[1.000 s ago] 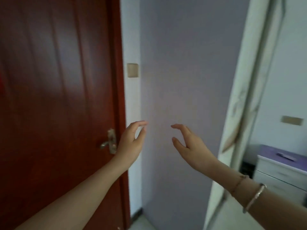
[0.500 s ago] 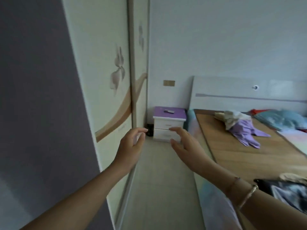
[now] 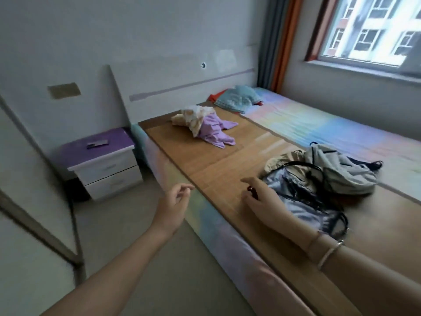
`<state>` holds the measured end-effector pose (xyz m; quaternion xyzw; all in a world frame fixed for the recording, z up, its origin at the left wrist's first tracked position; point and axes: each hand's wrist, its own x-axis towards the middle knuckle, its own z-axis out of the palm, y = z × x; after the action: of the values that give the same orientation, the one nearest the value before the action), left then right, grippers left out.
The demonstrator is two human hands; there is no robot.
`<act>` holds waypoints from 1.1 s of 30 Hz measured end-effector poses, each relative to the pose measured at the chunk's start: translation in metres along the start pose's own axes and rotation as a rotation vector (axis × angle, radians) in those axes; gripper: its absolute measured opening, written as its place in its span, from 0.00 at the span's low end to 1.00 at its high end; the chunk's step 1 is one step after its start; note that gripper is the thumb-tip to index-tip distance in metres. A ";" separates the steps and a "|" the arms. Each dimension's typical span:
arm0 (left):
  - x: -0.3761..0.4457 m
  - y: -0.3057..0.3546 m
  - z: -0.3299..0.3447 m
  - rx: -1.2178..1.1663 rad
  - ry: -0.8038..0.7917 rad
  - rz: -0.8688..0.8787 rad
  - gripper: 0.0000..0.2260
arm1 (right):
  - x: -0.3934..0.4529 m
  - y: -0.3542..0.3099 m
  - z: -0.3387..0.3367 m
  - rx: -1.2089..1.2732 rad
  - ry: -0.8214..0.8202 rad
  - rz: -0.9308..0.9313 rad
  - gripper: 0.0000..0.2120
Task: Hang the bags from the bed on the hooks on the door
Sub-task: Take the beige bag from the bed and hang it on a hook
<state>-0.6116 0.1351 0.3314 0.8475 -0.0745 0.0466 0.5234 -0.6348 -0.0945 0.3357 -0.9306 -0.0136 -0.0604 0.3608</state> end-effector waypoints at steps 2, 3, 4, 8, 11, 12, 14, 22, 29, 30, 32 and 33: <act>0.033 -0.001 0.042 -0.009 -0.120 -0.019 0.09 | 0.010 0.037 -0.017 -0.006 0.049 0.106 0.16; 0.047 0.000 0.062 -0.016 -0.159 -0.029 0.09 | 0.014 0.054 -0.024 0.003 0.073 0.144 0.16; 0.055 0.002 0.074 -0.019 -0.175 -0.024 0.09 | 0.016 0.065 -0.028 0.017 0.087 0.164 0.16; 0.107 0.014 0.164 -0.010 -0.322 0.016 0.10 | 0.045 0.145 -0.056 0.044 0.142 0.313 0.16; 0.145 0.027 0.224 -0.033 -0.386 0.012 0.10 | 0.076 0.206 -0.074 0.064 0.174 0.384 0.16; 0.159 0.030 0.243 -0.032 -0.408 0.003 0.10 | 0.087 0.225 -0.080 0.075 0.180 0.412 0.16; 0.186 0.037 0.277 -0.025 -0.432 -0.012 0.09 | 0.107 0.259 -0.092 0.083 0.174 0.464 0.16; 0.292 0.026 0.385 -0.040 -0.514 -0.108 0.09 | 0.191 0.359 -0.114 0.096 0.164 0.659 0.13; 0.401 -0.035 0.460 0.015 -0.534 -0.214 0.06 | 0.287 0.425 -0.091 0.083 0.154 0.732 0.14; 0.412 -0.042 0.467 0.024 -0.535 -0.227 0.06 | 0.297 0.430 -0.087 0.086 0.153 0.728 0.13; 0.445 -0.062 0.489 0.057 -0.539 -0.255 0.09 | 0.328 0.451 -0.076 0.091 0.155 0.734 0.14; 0.460 -0.073 0.500 0.085 -0.542 -0.269 0.11 | 0.345 0.462 -0.070 0.092 0.157 0.729 0.14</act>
<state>-0.1449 -0.3150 0.1155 0.8525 -0.0966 -0.2476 0.4501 -0.2680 -0.4896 0.1197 -0.8497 0.3434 0.0015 0.4001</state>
